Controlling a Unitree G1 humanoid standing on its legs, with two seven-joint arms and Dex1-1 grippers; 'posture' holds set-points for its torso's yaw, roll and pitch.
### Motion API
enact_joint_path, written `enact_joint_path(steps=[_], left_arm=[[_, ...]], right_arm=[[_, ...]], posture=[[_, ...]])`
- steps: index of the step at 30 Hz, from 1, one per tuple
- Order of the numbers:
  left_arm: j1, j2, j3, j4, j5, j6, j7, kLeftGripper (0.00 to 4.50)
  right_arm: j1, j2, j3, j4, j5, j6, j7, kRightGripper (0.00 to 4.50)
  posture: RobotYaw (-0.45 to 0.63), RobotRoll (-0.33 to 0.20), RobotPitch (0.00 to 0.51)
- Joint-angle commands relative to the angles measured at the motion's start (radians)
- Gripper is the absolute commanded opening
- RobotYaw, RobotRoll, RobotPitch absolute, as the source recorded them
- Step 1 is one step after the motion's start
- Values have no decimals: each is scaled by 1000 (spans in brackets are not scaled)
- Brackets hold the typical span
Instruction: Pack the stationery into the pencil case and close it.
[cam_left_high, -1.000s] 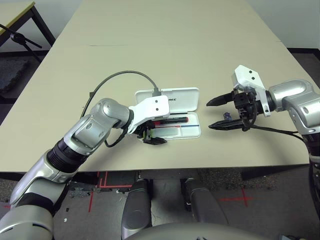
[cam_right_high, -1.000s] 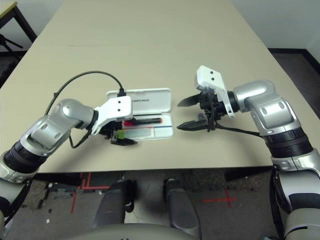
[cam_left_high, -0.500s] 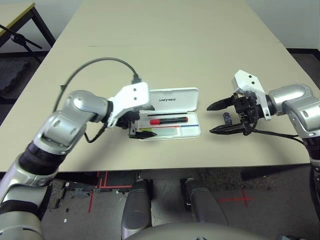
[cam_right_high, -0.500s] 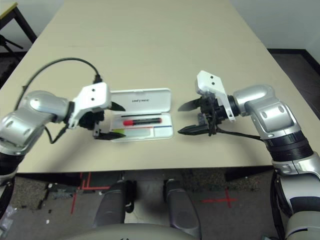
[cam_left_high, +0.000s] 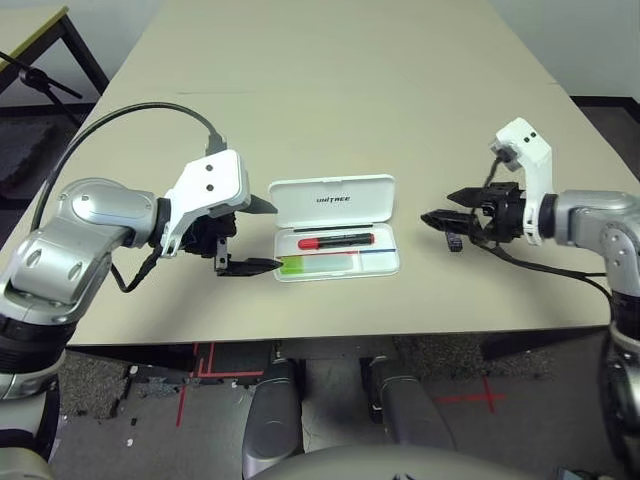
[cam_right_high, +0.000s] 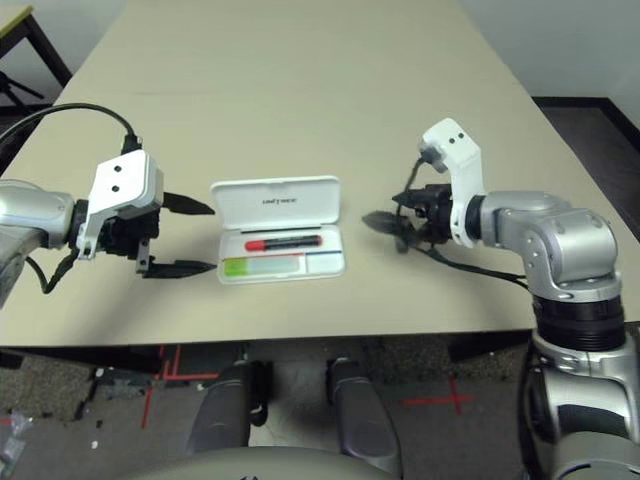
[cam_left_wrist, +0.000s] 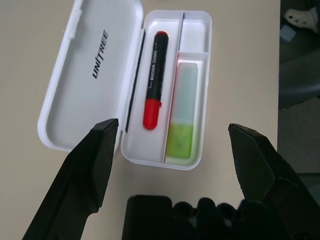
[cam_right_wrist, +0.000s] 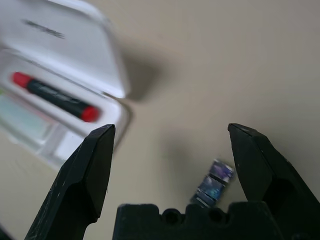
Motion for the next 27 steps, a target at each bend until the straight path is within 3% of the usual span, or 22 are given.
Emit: enact_joint_path(steps=[1,20,23,27], left_arm=[[-23,-7,-23,11,3,-16,-6,4451],[-38,8,-43,22,16,-25,0,4451],[-41,4,-47,20,17,-23,4,4500],[-42,3,-52,20,19,-24,8,4500]], right_arm=[[15,22,-13,-26,-24,71,-89,4500],[57,46,62,81,-18,47,-174,4500],[56,45,70,91,-19,37,-173,3896],[55,30,78,92,-11,33,-162,2377]], posture=[[-77,0,173],[-39,0,180],[-37,0,179],[-38,0,175]])
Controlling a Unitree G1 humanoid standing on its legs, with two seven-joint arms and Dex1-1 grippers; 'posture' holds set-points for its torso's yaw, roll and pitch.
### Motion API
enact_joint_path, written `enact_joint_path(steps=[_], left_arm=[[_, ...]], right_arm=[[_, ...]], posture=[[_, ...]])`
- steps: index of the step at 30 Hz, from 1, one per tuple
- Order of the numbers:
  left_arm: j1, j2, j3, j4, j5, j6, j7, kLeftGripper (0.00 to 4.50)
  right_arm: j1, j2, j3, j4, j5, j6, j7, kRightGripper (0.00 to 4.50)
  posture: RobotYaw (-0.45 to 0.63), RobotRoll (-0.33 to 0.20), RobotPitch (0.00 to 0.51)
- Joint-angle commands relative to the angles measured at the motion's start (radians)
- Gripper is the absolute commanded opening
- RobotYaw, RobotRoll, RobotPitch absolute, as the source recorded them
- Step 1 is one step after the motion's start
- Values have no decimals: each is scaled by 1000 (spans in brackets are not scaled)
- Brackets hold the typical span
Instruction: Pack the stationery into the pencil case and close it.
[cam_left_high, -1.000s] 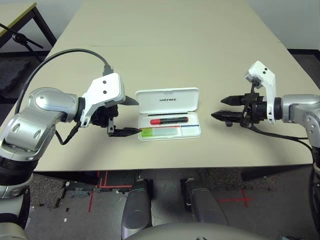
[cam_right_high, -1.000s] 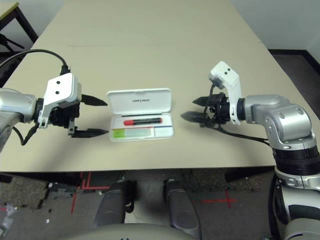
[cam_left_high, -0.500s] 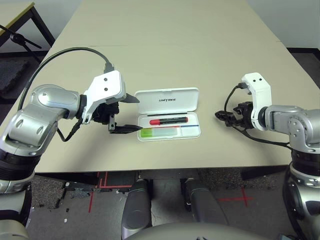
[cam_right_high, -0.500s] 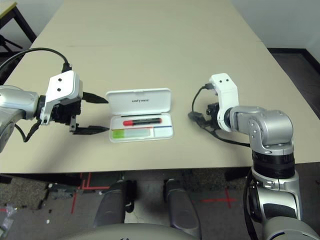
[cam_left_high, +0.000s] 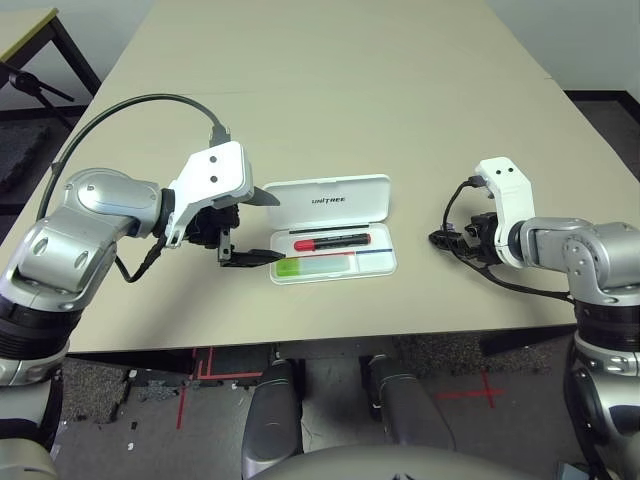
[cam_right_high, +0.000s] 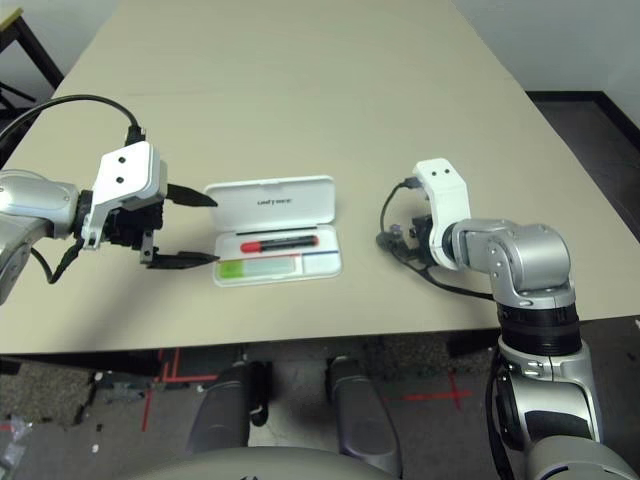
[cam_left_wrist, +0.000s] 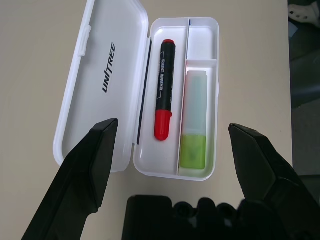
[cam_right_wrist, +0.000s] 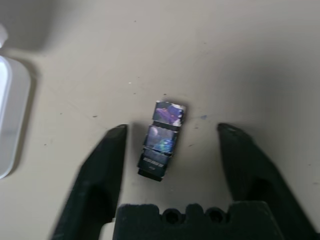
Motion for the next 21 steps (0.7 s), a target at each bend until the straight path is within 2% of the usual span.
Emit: enact_joint_path(steps=[1,5,6,10,16,21], left_arm=[[-5,1,-15,-13,10,4,4,4500],[-10,-2,-20,-7,14,0,4,4500],[-11,-2,-21,-6,15,-1,3,4500],[-16,-1,-22,2,20,-7,0,4500],[-16,9,-16,14,26,-20,-11,4500],[-12,20,-12,16,30,-25,-16,4500]], right_arm=[[7,-7,32,12,17,8,14,1975],[-1,-47,46,10,27,-9,44,484],[-3,-62,53,10,29,-17,56,294],[-8,-169,116,1,45,-105,156,286],[-2,-400,270,44,-27,-499,452,286],[-36,-475,328,118,-76,-813,707,286]], posture=[[-39,0,174],[-43,0,168],[-44,0,167],[-46,0,162],[-47,0,158],[-36,0,157]])
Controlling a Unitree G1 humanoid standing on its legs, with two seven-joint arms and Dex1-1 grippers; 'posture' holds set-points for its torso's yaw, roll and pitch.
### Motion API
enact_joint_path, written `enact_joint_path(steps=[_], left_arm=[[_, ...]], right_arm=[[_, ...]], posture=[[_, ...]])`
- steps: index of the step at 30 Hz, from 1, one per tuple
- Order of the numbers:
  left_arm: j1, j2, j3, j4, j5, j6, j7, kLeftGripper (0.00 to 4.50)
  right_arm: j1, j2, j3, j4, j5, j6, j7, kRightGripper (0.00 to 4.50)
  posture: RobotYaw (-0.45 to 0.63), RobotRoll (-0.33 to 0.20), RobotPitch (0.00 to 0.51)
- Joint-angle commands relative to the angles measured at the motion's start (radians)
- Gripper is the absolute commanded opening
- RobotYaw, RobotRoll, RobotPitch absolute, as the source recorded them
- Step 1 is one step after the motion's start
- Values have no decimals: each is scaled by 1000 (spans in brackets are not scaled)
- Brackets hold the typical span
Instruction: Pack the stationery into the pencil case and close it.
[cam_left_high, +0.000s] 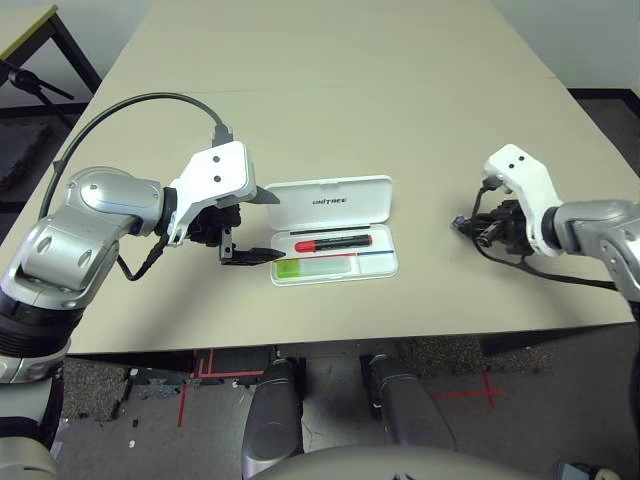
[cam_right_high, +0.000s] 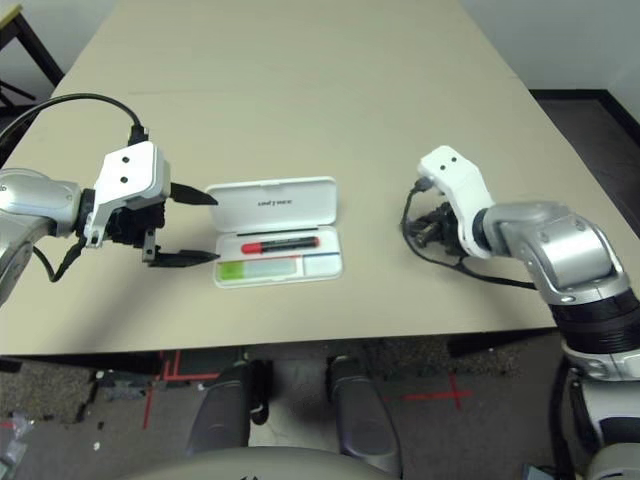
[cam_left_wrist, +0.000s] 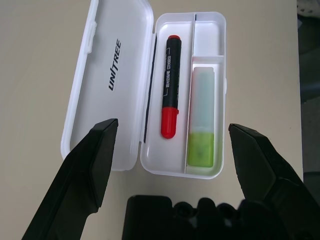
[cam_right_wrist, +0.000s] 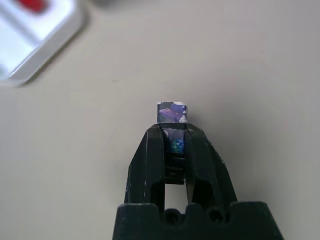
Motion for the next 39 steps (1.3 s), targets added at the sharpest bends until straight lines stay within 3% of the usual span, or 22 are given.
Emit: enact_joint_path(steps=[1,13,39], left_arm=[[1,18,-2,6,10,-7,-13,4500],[13,41,-20,6,45,-8,-15,4500],[21,33,-24,-11,60,8,-1,4500]], right_arm=[[-31,-29,42,41,-32,-203,180,286],[-175,82,120,62,-59,-367,440,286],[-226,306,240,121,-233,-437,420,286]], posture=[[-36,0,157],[-25,0,162],[-4,0,159]])
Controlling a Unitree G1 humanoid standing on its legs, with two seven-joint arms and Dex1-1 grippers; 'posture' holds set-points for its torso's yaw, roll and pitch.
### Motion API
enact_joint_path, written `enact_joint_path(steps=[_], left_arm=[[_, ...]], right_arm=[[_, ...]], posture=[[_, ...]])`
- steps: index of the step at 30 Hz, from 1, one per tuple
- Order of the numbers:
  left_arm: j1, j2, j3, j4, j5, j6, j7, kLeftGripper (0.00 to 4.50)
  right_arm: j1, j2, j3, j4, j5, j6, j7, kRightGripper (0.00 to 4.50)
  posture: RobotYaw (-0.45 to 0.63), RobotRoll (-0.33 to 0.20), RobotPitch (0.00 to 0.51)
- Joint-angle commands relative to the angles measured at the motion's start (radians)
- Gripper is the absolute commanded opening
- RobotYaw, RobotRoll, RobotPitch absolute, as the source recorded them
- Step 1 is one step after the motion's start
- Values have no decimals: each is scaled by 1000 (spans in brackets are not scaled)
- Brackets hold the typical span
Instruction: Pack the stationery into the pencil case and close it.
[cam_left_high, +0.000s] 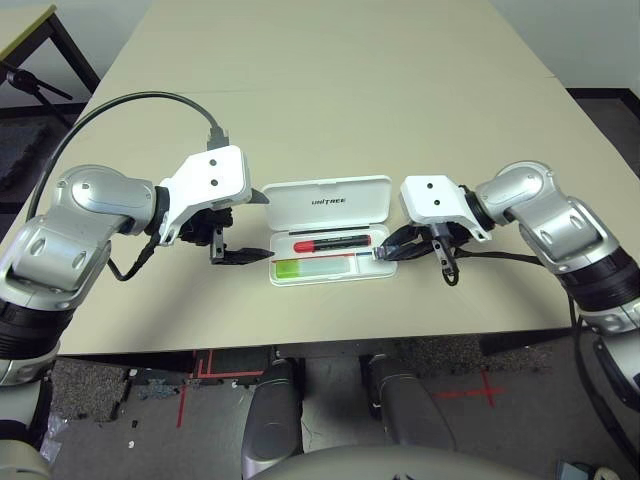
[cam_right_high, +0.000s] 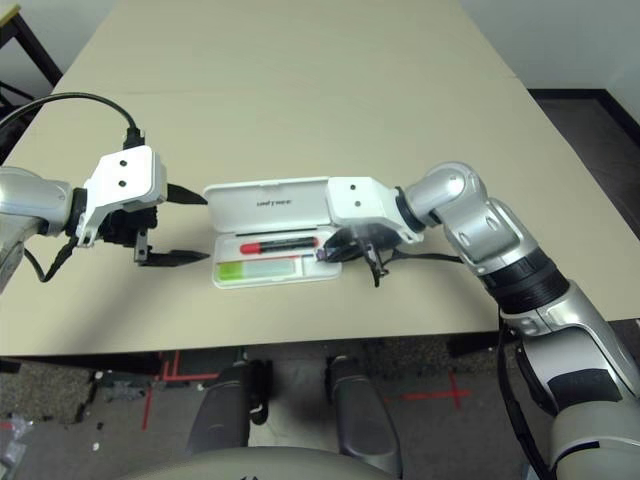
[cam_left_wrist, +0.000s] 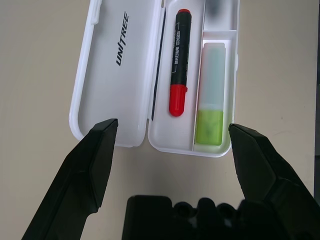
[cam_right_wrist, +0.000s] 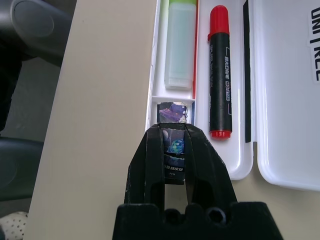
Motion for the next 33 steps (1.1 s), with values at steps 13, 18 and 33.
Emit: enact_joint_path(steps=[13,18,33], left_arm=[[21,-5,-24,-19,7,22,12,4500],[27,-3,-20,-21,6,25,14,4500],[151,74,93,-1,-8,15,24,4500]], right_arm=[[10,51,21,30,-26,-18,-11,2412],[5,19,-25,25,26,24,17,4283],[255,-257,-358,-76,302,234,58,4434]], posture=[[3,0,170],[5,0,173],[0,0,170]])
